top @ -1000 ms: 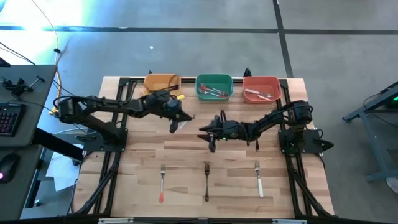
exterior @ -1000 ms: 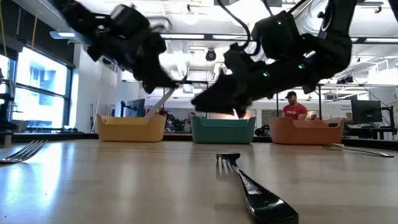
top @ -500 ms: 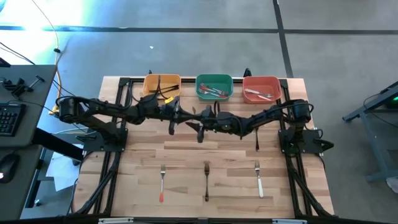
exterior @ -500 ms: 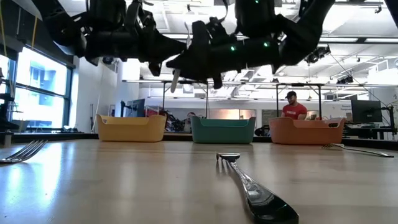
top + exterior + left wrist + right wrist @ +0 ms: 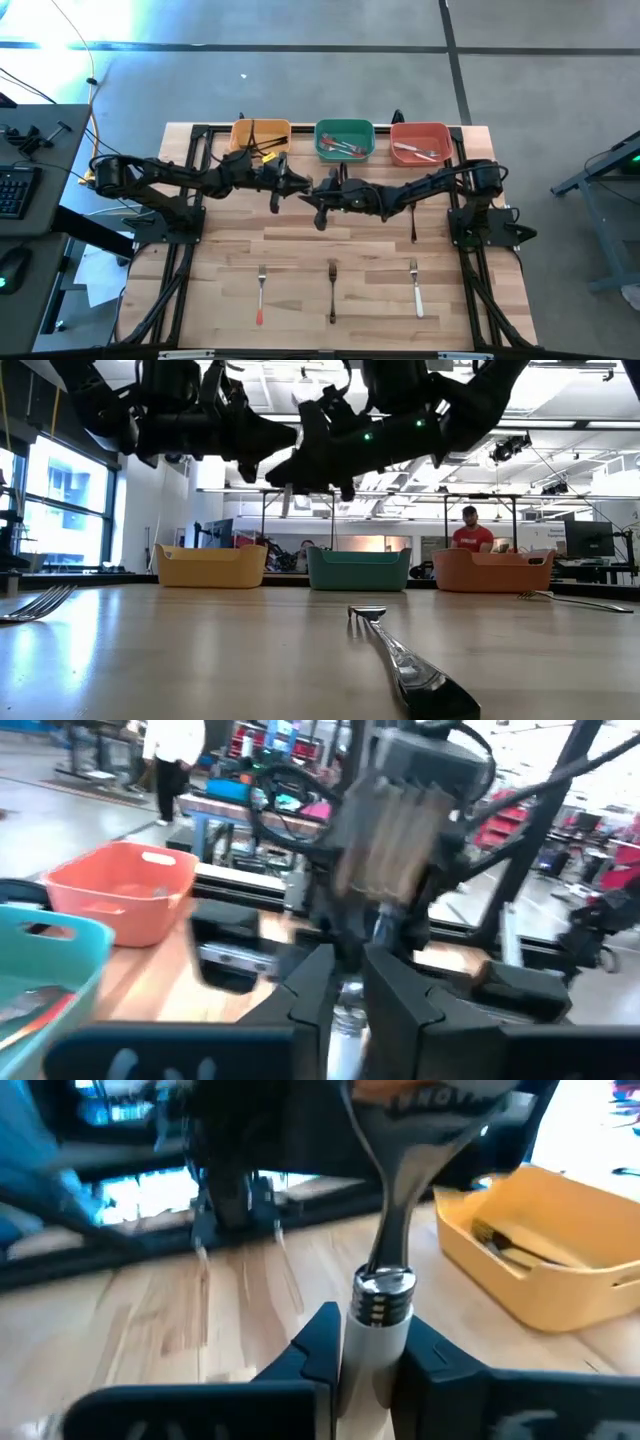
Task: Sort silverware by color (type)
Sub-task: Put the top white fork into the orange bin
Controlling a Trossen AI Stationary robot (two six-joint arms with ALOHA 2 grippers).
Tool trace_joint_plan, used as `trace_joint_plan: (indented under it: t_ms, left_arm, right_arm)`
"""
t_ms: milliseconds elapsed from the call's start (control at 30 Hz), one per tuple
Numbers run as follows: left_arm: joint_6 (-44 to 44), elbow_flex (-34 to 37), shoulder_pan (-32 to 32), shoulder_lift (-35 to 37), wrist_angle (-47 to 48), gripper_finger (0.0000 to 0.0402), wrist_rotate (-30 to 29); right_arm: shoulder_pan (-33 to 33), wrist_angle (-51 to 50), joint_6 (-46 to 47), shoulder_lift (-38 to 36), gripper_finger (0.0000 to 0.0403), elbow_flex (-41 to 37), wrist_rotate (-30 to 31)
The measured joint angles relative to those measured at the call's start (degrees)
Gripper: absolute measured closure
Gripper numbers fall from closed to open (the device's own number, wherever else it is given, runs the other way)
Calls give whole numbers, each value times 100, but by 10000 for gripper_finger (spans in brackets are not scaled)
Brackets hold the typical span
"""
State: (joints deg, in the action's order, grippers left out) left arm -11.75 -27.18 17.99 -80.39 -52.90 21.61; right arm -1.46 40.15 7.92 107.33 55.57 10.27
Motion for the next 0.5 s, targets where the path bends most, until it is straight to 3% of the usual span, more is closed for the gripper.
trace_joint_plan:
  t_ms: [267,500]
  left_arm:
    - [92,422,156,8,-245,311,-41]
    - [95,983,156,7,-771,309,-36]
  right_arm:
    - [-243,-1834,-278,-931,382,-2,202]
    - [-983,-5417,-1125,-2413,382,-2,916]
